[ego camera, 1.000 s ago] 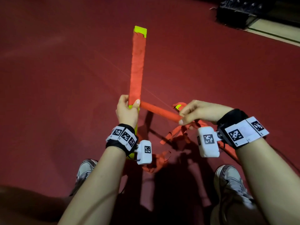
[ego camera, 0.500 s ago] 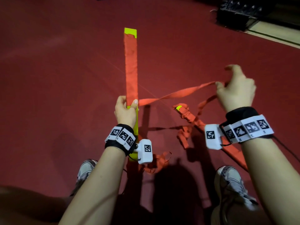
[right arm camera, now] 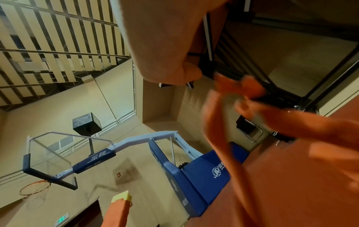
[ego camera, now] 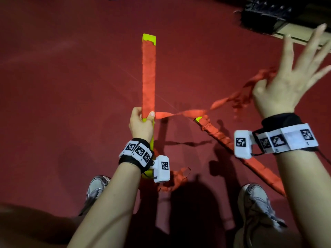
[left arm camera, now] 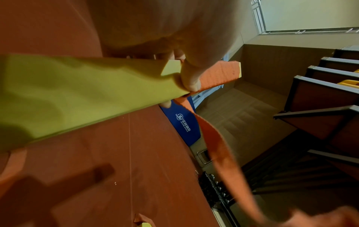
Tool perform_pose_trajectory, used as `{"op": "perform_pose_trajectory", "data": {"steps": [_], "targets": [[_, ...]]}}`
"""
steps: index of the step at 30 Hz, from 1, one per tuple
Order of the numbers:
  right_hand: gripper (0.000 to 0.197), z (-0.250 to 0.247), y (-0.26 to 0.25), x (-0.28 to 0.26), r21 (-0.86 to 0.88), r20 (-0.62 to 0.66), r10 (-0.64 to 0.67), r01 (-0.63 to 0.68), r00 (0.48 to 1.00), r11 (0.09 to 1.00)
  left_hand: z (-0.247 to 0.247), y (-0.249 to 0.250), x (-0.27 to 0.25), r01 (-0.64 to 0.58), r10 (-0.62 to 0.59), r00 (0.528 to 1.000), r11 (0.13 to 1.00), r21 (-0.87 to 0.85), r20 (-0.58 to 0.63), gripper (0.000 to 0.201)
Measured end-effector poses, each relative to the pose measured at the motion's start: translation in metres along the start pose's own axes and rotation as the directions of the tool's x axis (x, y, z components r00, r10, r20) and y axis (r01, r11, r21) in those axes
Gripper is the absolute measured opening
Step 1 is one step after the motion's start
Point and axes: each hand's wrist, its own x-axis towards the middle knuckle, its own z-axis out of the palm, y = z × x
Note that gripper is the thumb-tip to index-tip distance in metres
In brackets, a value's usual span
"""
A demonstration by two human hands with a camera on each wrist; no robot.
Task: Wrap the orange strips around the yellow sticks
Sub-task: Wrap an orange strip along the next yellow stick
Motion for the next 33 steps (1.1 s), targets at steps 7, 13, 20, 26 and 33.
{"op": "perform_pose_trajectory", "data": {"steps": [7, 13, 20, 26, 33], "targets": [[0.077, 0.04, -0.006, -0.022, 0.28, 0.33, -0.108, 0.012, 0.938, 0.96, 0.011, 0.007, -0.01, 0.009, 0.013, 0.975, 0.995, -0.099, 0.221, 0.017], [0.051, 0.067, -0.041, -0.082, 0.561, 0.751, -0.204, -0.444, 0.628, 0.699, 0.022, 0.028, -0.028, 0.023, 0.111, 0.836, 0.971, -0.238, 0.537, 0.014], [0.009, 0.055, -0.048, -0.09, 0.624, 0.776, -0.25, -0.646, 0.579, 0.439, 0.022, 0.044, -0.032, 0.015, 0.155, 0.71, 0.972, -0.235, 0.687, 0.015], [0.03, 0.057, -0.036, -0.079, 0.631, 0.719, -0.228, -0.479, 0.656, 0.61, 0.024, 0.037, -0.024, -0.051, 0.122, 0.813, 0.989, -0.138, 0.57, 0.014], [0.046, 0.051, -0.058, -0.079, 0.438, 0.722, -0.148, -0.281, 0.676, 0.854, 0.034, 0.023, -0.034, -0.33, 0.26, 0.891, 0.934, 0.138, 0.373, 0.02]]}}
